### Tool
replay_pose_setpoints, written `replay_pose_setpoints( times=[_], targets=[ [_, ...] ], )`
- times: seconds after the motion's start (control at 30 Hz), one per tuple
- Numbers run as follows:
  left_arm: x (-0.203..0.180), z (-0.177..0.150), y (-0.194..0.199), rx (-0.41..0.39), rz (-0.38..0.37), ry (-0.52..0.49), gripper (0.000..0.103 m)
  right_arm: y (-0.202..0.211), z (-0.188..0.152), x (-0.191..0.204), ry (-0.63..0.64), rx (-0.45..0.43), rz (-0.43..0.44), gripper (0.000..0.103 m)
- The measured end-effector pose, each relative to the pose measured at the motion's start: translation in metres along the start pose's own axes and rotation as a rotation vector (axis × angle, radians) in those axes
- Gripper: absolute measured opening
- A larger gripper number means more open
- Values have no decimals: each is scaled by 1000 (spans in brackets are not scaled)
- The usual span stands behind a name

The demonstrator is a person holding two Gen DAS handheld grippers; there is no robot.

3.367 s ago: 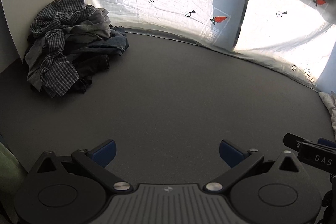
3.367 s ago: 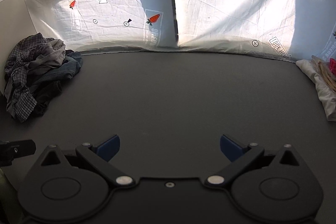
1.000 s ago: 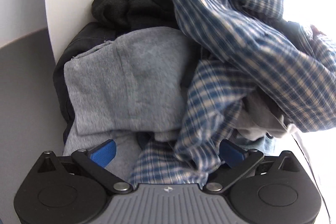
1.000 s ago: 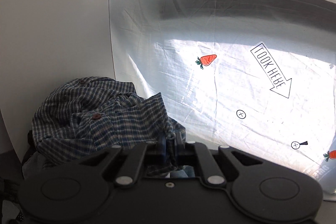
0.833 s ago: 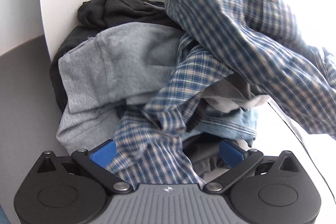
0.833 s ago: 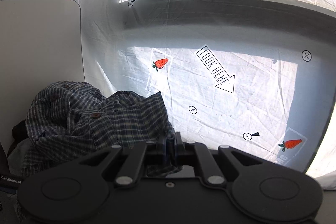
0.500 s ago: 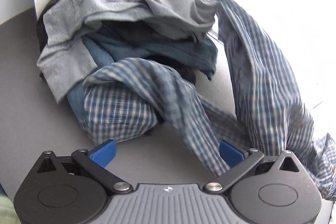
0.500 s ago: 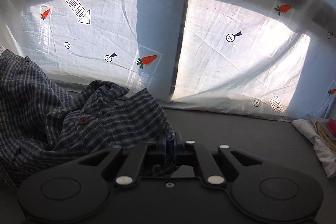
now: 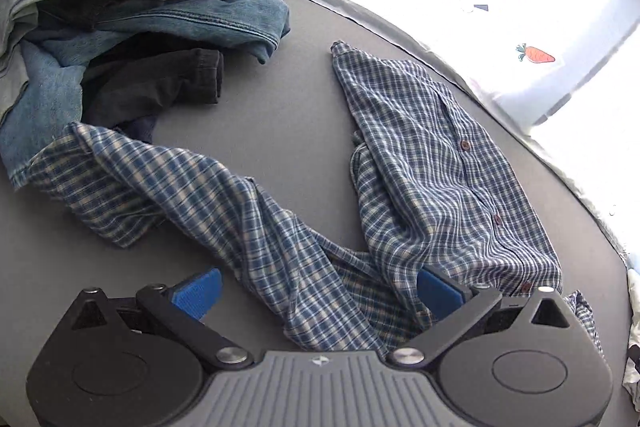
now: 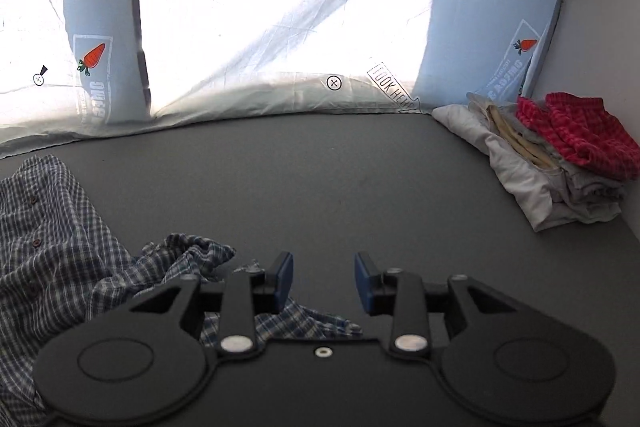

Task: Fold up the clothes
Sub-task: 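Pull the plaid shirt out of the heap onto the open table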

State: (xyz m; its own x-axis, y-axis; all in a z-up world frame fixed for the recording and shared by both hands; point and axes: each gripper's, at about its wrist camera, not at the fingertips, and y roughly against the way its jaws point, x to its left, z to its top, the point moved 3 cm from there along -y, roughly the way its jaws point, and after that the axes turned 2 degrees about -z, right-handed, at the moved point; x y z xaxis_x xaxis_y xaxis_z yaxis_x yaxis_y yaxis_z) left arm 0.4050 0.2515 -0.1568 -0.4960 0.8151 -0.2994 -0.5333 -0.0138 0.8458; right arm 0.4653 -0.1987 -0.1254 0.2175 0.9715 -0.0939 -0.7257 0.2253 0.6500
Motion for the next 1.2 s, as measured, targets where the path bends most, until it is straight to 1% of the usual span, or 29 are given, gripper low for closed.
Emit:
replay_pose_setpoints(
  times=[0.1,0.17,0.23,0.3,0.37,0.47,0.53,0.6,0.63,0.7,0.8,1.0,1.07,1.13,1.17,1.2],
  targets=[
    [-11,18,-25,25,7,10,102,-16,21,26,36,-17,85,43],
    [-18,31,-41,42,14,8,102,-34,33,53,59,5,155,46],
    [-24,44,-59,61,24,-15,102,-51,45,80,82,28,226,47],
    [-30,56,-77,81,35,-37,101,-71,57,116,85,68,303,47],
    [-34,68,-92,101,48,-53,99,-93,68,156,78,129,373,47],
    [-38,85,-111,113,38,-64,97,-121,76,209,90,191,472,47],
    [-39,95,-121,117,39,-69,94,-138,78,235,83,223,524,47],
    [-38,104,-130,124,61,-62,89,-151,82,254,53,257,563,47],
    [-37,108,-134,129,70,-54,88,-155,84,261,38,265,572,47],
    [-35,113,-141,142,64,-31,85,-159,86,272,21,264,592,47],
    [-33,118,-149,160,53,-5,85,-162,85,282,25,273,605,48],
    [-39,117,-151,152,59,-45,85,-165,78,294,82,272,599,49],
    [-39,117,-150,150,60,-43,84,-165,77,295,96,270,584,45],
    [-41,118,-149,148,58,-44,81,-166,77,295,111,267,560,32],
    [-42,118,-148,148,53,-43,78,-166,77,295,120,265,551,28],
    [-43,119,-147,148,45,-39,73,-167,77,294,122,266,548,22]
  ],
)
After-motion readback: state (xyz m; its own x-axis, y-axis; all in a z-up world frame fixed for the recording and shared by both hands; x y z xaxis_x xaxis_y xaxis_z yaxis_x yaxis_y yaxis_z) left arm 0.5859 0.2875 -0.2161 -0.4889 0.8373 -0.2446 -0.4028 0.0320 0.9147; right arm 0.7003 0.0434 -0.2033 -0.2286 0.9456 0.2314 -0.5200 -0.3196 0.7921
